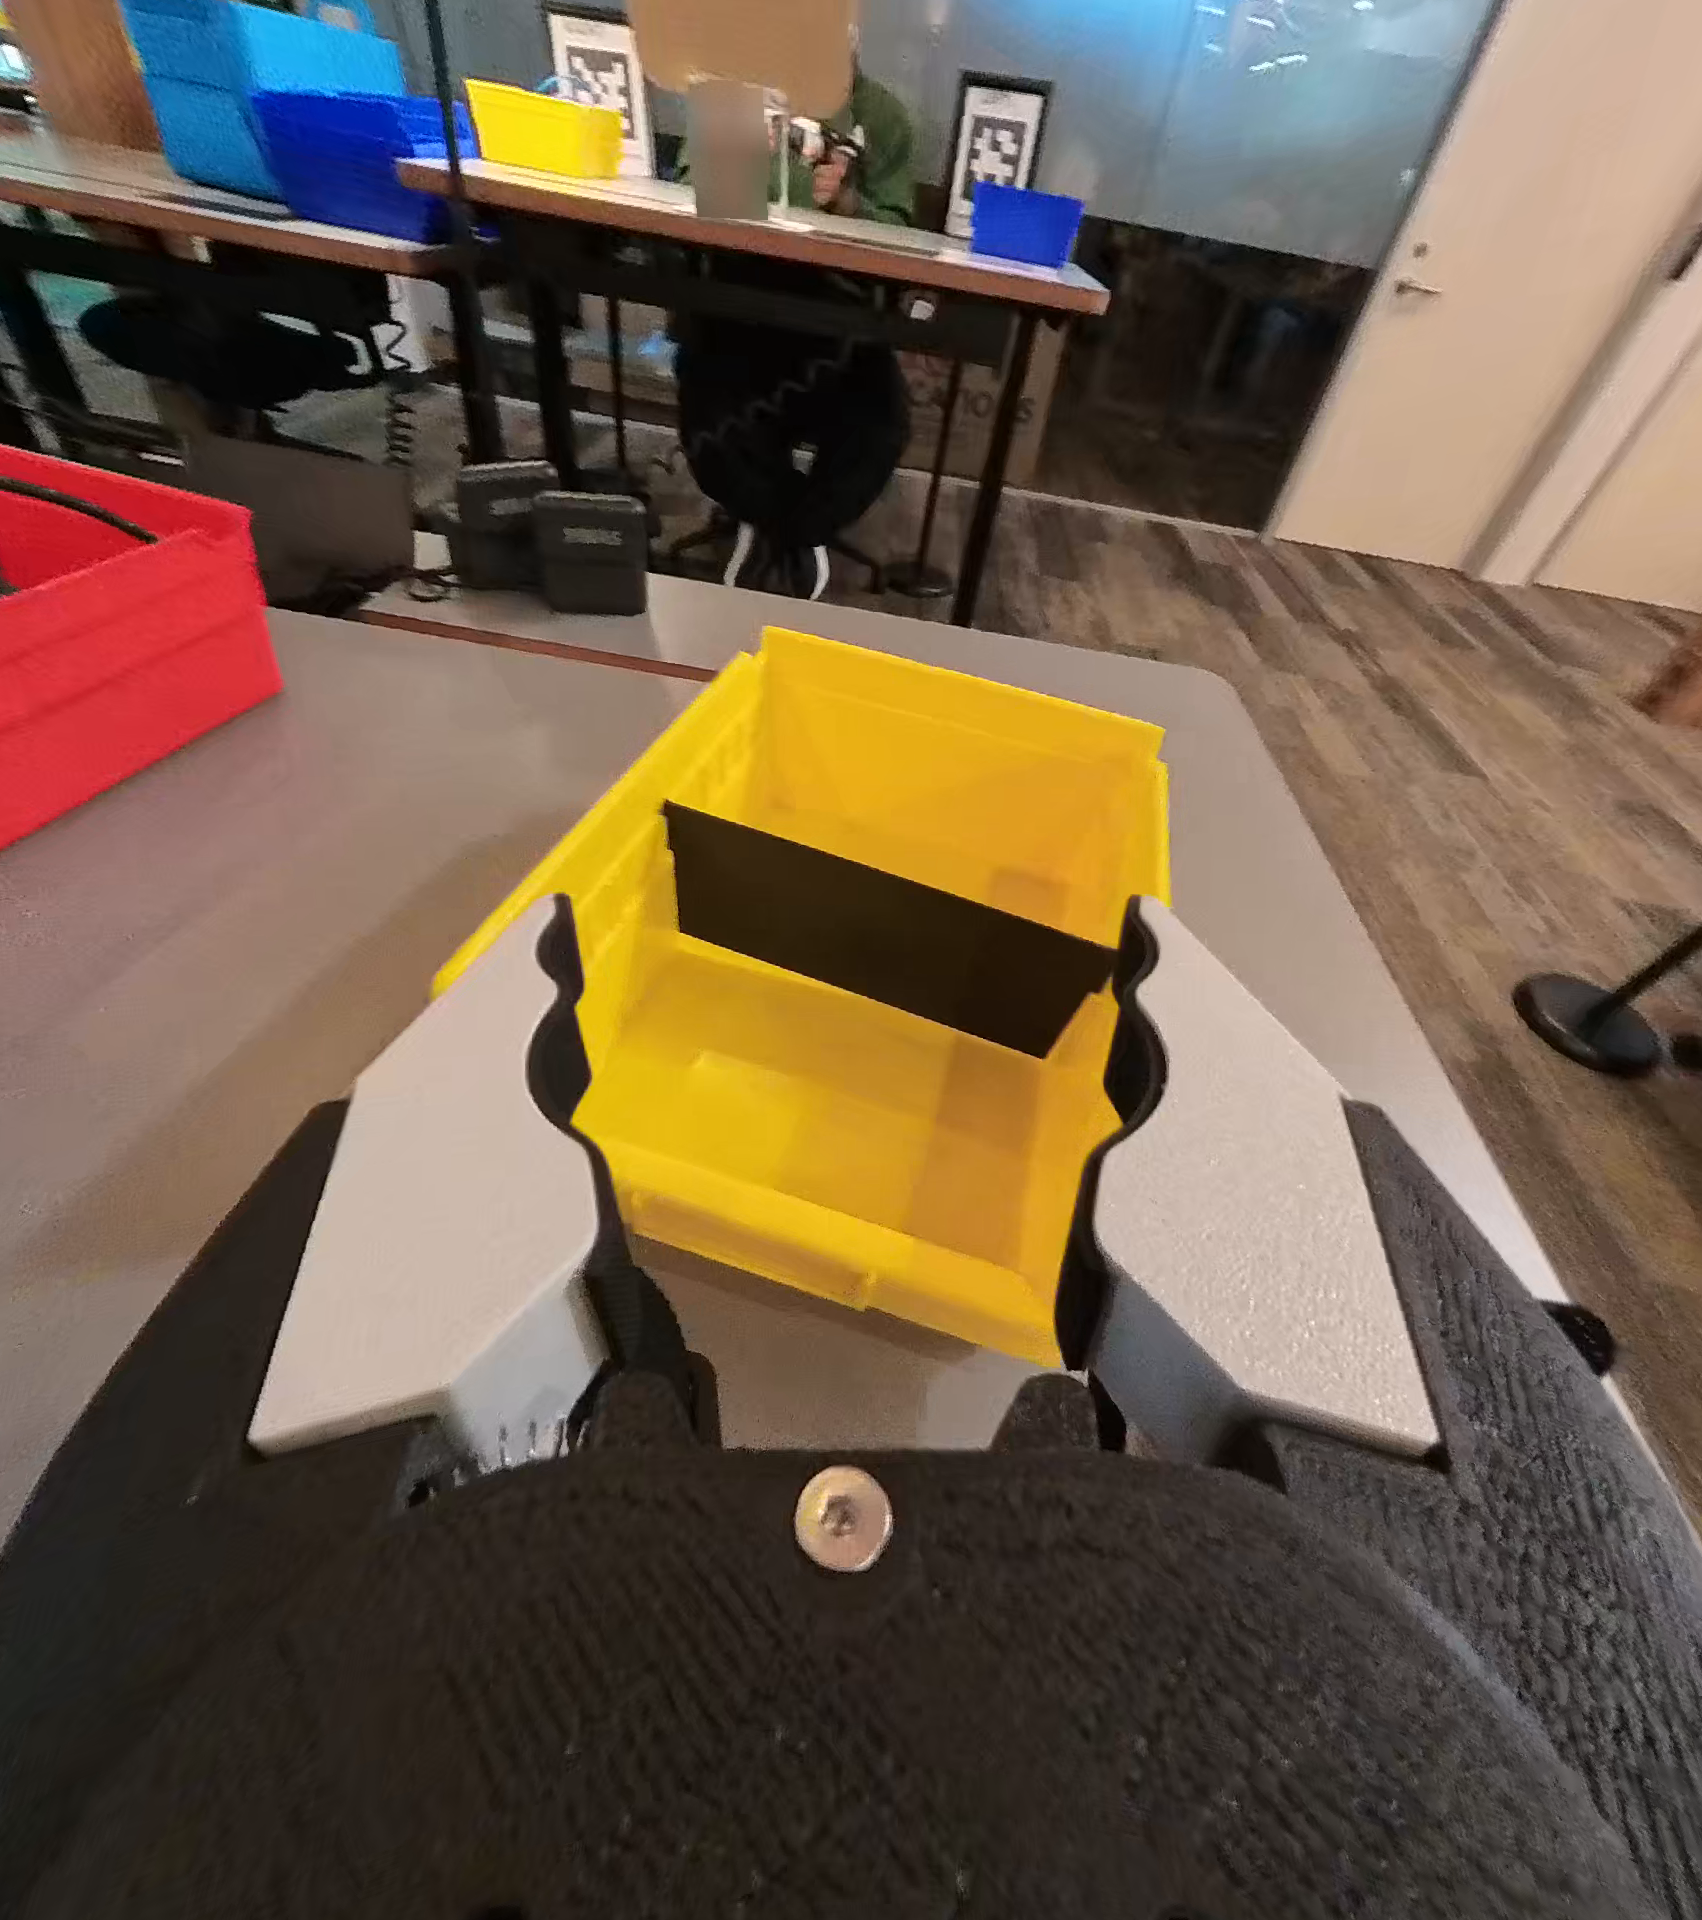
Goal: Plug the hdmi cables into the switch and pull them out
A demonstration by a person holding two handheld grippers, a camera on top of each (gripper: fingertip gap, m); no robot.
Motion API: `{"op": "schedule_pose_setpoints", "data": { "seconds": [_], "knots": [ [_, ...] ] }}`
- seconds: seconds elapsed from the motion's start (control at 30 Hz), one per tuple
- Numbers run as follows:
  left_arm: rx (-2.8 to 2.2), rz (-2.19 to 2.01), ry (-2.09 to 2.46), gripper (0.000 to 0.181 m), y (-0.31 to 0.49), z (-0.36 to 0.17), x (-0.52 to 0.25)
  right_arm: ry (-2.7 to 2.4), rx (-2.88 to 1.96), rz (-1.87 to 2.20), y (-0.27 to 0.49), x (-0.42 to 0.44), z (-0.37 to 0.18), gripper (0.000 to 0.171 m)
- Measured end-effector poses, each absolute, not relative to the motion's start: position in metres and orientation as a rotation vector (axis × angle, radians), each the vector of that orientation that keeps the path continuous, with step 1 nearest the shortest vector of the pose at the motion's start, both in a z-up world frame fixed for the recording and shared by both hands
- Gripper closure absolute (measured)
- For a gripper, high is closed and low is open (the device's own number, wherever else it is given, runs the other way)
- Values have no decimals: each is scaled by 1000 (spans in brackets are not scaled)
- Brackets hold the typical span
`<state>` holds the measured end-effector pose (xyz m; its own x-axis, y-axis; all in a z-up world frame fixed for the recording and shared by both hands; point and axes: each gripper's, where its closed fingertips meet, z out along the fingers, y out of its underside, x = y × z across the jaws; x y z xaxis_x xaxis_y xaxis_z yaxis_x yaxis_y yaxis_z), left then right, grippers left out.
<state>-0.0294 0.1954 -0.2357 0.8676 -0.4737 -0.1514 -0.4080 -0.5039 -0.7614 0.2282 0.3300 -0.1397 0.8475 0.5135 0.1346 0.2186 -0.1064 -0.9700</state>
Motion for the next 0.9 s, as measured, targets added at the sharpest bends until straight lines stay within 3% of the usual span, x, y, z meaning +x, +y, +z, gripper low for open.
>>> {"op": "schedule_pose_setpoints", "data": {
  "seconds": [0.03, 0.2, 0.53, 0.63, 0.9],
  "knots": [
    [-2205, -79, 615, 127, 182, -241, -49, -587, -1687, 281, 329, 223, -140, 69],
    [-2399, -97, 613, 125, 123, -276, -106, -649, -1669, 336, 323, 200, -141, 69],
    [-2425, -67, 830, 152, 117, -323, -107, -879, -1569, 509, 290, 134, -141, 69],
    [-2403, -36, 841, 173, 126, -324, -107, -1009, -1523, 560, 271, 108, -146, 71],
    [-2114, 286, 954, 177, 152, -281, -96, -1521, -1379, 651, 200, 18, -207, 94]
  ]
}}
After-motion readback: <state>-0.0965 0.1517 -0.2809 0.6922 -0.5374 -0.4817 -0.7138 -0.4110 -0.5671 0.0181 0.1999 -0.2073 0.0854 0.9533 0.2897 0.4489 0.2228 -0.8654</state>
